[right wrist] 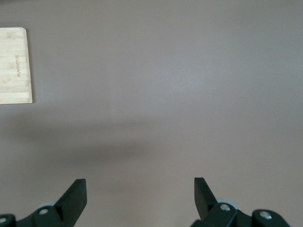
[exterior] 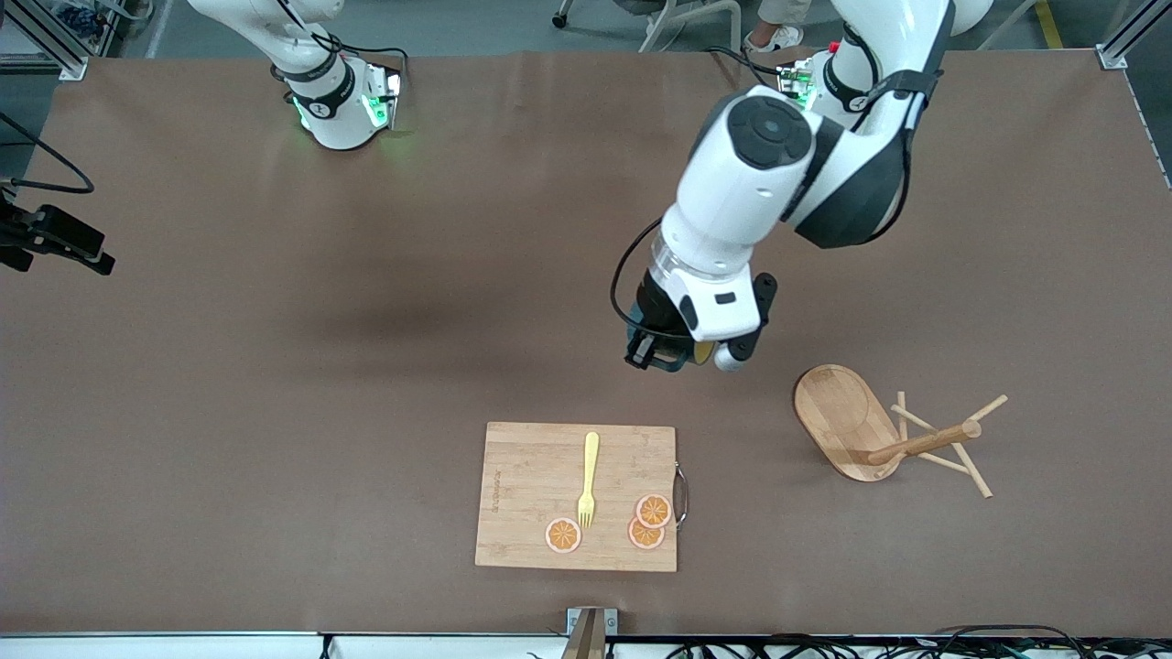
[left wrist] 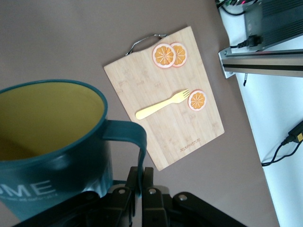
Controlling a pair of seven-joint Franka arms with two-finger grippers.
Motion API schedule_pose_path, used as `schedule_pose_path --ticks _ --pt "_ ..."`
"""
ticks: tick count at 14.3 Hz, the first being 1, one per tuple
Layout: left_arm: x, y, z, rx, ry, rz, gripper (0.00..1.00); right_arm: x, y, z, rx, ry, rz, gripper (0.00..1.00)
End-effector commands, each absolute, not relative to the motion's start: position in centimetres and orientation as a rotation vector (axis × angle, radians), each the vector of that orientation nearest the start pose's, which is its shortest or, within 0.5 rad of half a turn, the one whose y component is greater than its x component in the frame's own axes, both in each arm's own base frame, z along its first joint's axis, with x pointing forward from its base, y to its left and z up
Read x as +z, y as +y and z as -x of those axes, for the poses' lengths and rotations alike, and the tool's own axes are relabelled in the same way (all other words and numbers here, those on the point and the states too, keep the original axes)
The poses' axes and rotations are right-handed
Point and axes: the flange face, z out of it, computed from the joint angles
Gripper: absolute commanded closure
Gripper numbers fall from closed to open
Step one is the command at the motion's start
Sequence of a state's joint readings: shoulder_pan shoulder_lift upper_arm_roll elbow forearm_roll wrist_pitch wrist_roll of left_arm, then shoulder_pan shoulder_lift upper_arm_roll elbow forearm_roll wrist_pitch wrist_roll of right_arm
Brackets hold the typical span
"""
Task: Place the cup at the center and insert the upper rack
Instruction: 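Lift the mug by its handle and carry it toward the wooden stand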
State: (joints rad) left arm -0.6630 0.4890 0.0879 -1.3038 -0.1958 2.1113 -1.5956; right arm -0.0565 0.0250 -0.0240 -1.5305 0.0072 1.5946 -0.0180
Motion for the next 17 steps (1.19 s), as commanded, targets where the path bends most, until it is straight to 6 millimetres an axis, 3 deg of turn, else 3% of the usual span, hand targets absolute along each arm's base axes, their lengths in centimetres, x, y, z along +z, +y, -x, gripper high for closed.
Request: schedule_pose_path --ticks 1,5,10,13,17 --pt "50.9 -38.2 -60.2 0.053 -1.812 3.026 1.00 63.6 -4.5 -55.8 -0.070 0.094 3.142 0.00" --pt "50.9 -33.8 -60.9 0.176 -1.813 3.076 1.00 63.6 -4.5 -55.9 -0.072 0.094 3.142 0.00" --pt "50.2 -27.0 -62.2 0.405 -1.981 3.074 1.00 63.6 -4.5 -55.8 -0.072 0.094 3.142 0.00" --pt "49.7 -22.1 -62.9 0.449 -2.043 3.068 1.00 63.5 -4.6 -55.8 -0.070 0.096 3.140 0.00" --pt "48.5 -17.7 -64.6 0.433 -2.100 3.047 1.00 63.6 -4.5 -55.8 -0.072 0.092 3.140 0.00"
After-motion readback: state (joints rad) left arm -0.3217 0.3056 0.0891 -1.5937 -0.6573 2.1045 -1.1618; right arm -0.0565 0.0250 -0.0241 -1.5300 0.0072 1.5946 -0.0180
